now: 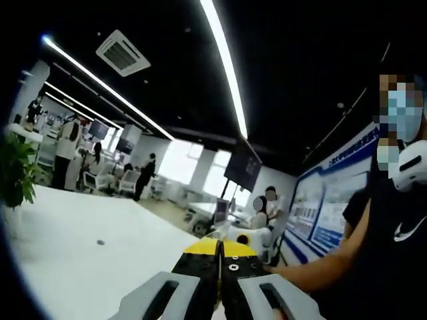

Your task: Compare the silicone blocks by pressing each to a similar depth, holding the contact briefly, and releasing to observe deformation and rebound differences across the visible hardness samples.

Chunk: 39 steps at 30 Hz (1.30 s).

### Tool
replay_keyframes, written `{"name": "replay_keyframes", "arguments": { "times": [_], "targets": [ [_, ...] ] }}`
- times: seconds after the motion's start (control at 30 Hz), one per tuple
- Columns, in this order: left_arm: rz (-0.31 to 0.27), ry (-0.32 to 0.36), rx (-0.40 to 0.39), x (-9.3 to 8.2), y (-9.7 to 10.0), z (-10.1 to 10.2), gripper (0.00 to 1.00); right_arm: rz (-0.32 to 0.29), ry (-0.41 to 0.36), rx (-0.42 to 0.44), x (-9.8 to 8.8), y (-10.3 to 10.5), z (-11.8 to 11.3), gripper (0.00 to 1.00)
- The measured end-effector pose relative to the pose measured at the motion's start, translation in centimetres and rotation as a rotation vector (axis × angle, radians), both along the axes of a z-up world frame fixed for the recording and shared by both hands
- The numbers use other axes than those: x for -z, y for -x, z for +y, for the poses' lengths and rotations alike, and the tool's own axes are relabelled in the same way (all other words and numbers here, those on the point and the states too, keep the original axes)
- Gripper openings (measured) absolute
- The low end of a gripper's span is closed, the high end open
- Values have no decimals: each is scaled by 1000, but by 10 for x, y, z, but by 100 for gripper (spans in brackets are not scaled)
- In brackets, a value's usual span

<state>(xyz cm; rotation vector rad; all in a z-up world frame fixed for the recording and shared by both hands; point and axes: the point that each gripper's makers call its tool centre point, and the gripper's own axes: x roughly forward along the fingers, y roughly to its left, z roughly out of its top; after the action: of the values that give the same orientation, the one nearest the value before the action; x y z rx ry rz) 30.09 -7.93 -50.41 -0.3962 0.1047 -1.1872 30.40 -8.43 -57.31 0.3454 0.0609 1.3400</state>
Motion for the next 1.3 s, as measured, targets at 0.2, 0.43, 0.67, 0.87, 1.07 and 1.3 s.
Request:
{"name": "replay_keyframes", "arguments": {
  "times": [0.2,0.43,0.67,0.87,1.07,1.3],
  "targets": [
    [-1,-5,-9,1,-2,4,0,14,9,-19,-2,4,3,26],
    [-17,-28,-16,4,-2,7,0,51,39,-45,0,8,4,21],
    [-67,-56,-19,5,0,9,0,70,70,-66,0,12,6,12],
    [-91,-75,-30,4,0,11,0,67,91,-66,0,12,7,9],
    [-113,-81,-44,2,0,12,0,81,108,-70,-1,13,8,6],
    [-111,-93,-41,6,0,15,0,82,152,-87,1,16,9,3]
  ]
}}
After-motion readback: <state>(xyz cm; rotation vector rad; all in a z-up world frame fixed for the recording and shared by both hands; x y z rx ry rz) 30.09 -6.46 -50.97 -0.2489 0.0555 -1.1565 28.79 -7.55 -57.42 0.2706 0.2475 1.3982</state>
